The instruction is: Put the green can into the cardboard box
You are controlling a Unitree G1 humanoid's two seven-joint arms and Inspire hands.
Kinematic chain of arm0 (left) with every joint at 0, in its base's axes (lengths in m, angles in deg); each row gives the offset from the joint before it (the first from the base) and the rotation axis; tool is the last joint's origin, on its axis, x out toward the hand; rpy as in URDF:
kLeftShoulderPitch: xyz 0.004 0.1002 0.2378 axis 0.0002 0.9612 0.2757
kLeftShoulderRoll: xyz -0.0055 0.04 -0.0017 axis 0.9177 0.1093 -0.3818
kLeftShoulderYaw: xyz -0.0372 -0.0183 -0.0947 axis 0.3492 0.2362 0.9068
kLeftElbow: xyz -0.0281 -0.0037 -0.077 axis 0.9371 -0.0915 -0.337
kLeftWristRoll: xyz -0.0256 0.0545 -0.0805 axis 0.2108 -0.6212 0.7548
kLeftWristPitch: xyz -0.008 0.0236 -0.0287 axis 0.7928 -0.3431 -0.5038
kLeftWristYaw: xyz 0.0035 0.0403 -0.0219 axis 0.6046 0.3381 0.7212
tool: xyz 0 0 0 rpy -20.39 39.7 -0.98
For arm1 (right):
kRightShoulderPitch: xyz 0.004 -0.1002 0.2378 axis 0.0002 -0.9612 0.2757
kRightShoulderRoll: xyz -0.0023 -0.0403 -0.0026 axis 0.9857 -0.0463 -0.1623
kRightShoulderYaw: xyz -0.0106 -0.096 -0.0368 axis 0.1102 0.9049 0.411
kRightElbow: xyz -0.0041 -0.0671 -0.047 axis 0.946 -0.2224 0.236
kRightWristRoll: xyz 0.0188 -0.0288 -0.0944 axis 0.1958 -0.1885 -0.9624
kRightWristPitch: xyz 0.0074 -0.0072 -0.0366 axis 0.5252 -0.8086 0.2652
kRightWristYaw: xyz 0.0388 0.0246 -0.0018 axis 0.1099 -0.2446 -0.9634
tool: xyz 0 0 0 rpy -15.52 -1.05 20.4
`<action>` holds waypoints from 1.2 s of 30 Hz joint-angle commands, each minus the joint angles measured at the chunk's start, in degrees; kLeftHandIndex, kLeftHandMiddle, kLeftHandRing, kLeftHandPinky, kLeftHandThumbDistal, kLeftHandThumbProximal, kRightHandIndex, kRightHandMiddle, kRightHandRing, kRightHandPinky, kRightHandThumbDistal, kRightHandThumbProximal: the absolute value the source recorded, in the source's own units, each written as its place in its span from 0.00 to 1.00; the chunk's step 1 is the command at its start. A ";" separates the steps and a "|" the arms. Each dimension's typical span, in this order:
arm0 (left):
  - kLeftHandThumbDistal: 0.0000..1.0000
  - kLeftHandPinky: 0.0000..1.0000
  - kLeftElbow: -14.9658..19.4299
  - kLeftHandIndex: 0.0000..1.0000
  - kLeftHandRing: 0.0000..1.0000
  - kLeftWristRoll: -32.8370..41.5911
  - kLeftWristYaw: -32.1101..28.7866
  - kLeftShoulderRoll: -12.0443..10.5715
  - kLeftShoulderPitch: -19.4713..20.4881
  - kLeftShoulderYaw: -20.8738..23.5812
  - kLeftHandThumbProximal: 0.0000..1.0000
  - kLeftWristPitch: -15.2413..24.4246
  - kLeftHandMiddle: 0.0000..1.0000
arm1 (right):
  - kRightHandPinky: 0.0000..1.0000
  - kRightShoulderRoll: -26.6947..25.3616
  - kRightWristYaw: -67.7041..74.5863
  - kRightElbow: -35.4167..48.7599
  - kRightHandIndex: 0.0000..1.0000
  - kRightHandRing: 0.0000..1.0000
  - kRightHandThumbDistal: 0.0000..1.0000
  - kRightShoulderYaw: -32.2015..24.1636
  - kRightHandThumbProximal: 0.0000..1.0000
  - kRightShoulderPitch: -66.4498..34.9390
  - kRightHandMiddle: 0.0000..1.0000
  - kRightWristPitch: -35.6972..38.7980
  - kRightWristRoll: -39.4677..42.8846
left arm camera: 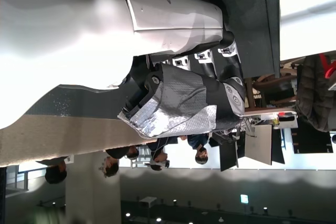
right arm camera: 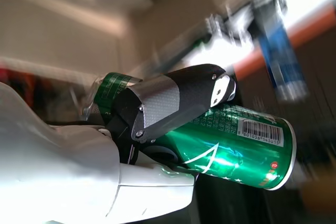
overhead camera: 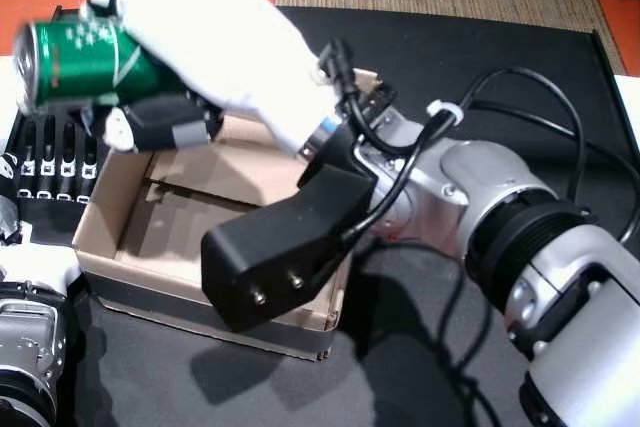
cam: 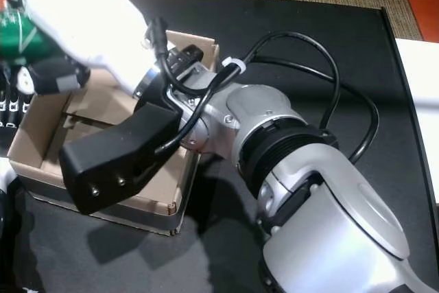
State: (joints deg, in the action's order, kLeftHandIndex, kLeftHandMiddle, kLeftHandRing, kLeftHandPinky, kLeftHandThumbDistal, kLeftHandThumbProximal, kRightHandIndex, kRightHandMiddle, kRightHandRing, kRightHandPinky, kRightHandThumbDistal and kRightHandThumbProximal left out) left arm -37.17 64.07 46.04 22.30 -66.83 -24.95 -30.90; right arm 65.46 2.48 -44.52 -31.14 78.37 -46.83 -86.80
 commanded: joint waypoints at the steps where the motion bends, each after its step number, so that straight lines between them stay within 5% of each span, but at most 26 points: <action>1: 0.00 0.77 -2.04 0.50 0.65 -0.51 2.89 -1.13 3.39 -0.11 0.47 -0.38 0.54 | 0.40 0.86 -12.29 -0.37 0.42 0.46 0.04 -3.26 0.43 1.56 0.43 -4.36 4.75; 6: 0.00 0.80 -2.00 0.54 0.66 -0.77 2.16 -1.06 3.58 -0.30 0.49 -0.75 0.56 | 0.23 2.00 -25.01 0.30 0.25 0.26 0.08 -5.63 0.34 1.17 0.24 -12.26 7.90; 10: 0.00 0.78 -1.96 0.52 0.65 -1.03 3.04 -1.23 3.39 -0.52 0.49 -0.16 0.55 | 0.17 2.00 -27.84 0.68 0.22 0.22 0.03 -6.51 0.34 0.92 0.21 -14.54 8.77; 26: 0.00 0.78 -1.99 0.51 0.66 -0.51 3.67 -1.98 3.14 -0.75 0.48 0.49 0.54 | 0.21 1.53 -31.05 -0.05 0.31 0.29 0.00 -7.05 0.38 0.03 0.28 -18.01 8.79; 36: 0.00 0.76 -1.96 0.51 0.66 -0.45 2.93 -1.90 3.40 -0.68 0.51 0.34 0.54 | 0.40 2.07 -37.13 -0.75 0.27 0.32 0.08 -3.31 0.43 -0.03 0.27 -24.84 5.96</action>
State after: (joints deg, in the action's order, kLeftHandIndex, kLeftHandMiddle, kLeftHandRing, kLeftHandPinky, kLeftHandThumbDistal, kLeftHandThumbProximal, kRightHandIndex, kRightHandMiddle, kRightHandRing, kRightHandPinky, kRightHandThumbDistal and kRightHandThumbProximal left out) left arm -37.17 64.06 46.52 21.89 -66.91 -25.63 -30.11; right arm 67.16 -34.17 -45.39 -34.91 78.35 -71.75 -80.82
